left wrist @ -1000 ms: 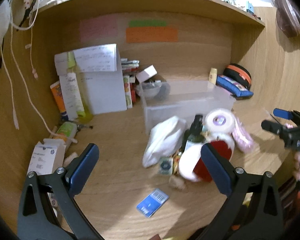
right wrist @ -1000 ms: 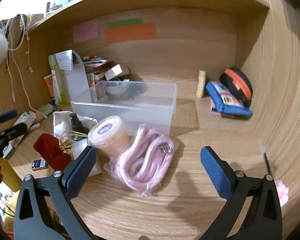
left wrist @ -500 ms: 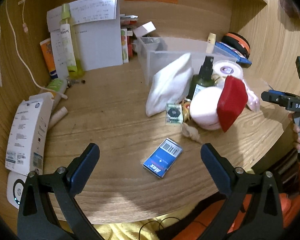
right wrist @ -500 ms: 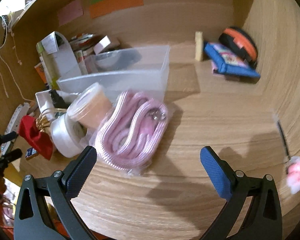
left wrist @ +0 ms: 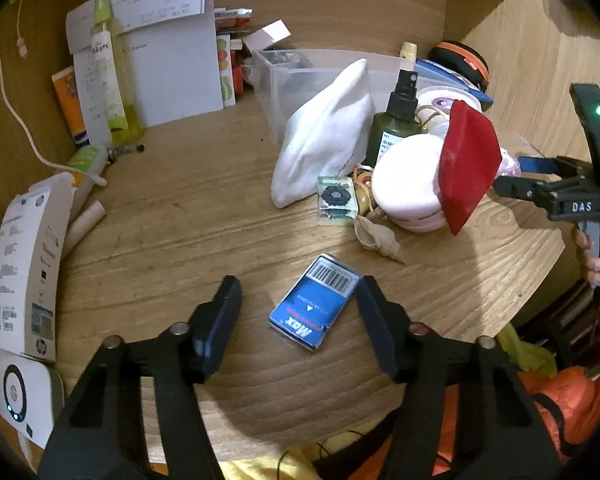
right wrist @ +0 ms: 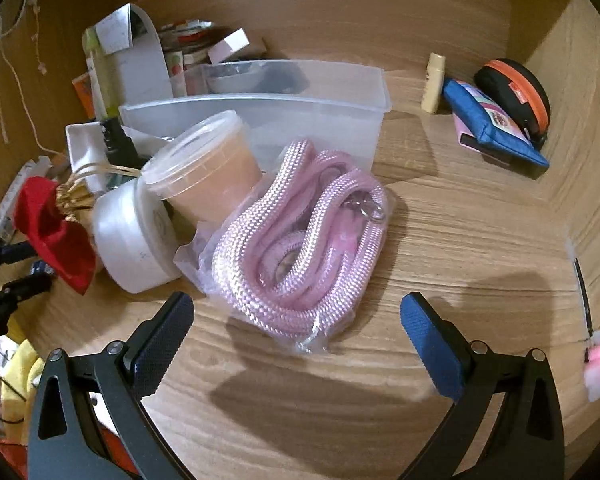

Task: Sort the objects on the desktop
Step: 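Grasp the blue card with the left gripper while the right gripper grasps the bagged pink rope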

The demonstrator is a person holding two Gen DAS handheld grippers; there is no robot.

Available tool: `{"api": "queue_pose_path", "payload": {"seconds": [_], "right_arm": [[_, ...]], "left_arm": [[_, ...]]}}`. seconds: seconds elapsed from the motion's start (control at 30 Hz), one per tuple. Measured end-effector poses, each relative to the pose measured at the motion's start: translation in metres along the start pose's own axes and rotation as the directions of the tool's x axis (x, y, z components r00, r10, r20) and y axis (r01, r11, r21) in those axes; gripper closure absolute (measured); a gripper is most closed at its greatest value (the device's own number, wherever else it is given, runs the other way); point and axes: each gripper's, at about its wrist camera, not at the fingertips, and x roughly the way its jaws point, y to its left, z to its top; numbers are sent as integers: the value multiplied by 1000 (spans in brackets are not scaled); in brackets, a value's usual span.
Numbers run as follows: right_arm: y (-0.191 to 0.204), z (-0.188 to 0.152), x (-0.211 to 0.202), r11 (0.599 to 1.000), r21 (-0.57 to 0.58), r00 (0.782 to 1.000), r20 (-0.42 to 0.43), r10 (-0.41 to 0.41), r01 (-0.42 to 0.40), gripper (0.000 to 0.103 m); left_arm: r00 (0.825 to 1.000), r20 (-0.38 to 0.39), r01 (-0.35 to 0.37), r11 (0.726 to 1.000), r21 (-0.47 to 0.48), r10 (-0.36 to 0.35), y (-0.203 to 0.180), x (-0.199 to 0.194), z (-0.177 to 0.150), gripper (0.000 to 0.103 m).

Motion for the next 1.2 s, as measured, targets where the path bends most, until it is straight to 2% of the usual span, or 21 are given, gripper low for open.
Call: {"api": "queue_pose_path", "payload": {"seconds": [0.17,0.27,0.33,0.37,0.43,0.67,0.9,1.2], "right_arm": [[8,5,7,998,-44,999,7,-47,47,2],[11,6,14,997,-61,998,-13,-53,52,19],[9,6,17,997,-56,998,-8,-55,55,23],[7,5,17,998,-47,999,-5,-51,51,31],[1,6,17,998,-35,998,5,-57,57,41],[-9,7,7,998,-25,998,45,-54,55,60],[-21,14,-17,998,16,990,125,-68,67,71],[-39,29,-41,999,51,982,188,-29,20,81]], "left_arm": [[1000,28,5,1000,17,-5,0,1,0,62],[999,42,6,1000,25,-7,-1,1,0,71],[999,50,-1,999,33,-1,-3,1,0,76],[999,53,-6,1000,31,4,-3,1,0,76],[998,57,-9,1000,26,8,-3,1,-1,76],[997,75,-20,999,-45,23,8,-3,8,77],[986,164,-31,997,-69,42,9,-22,27,77],[970,238,-28,994,-103,52,11,-31,55,77]]}}
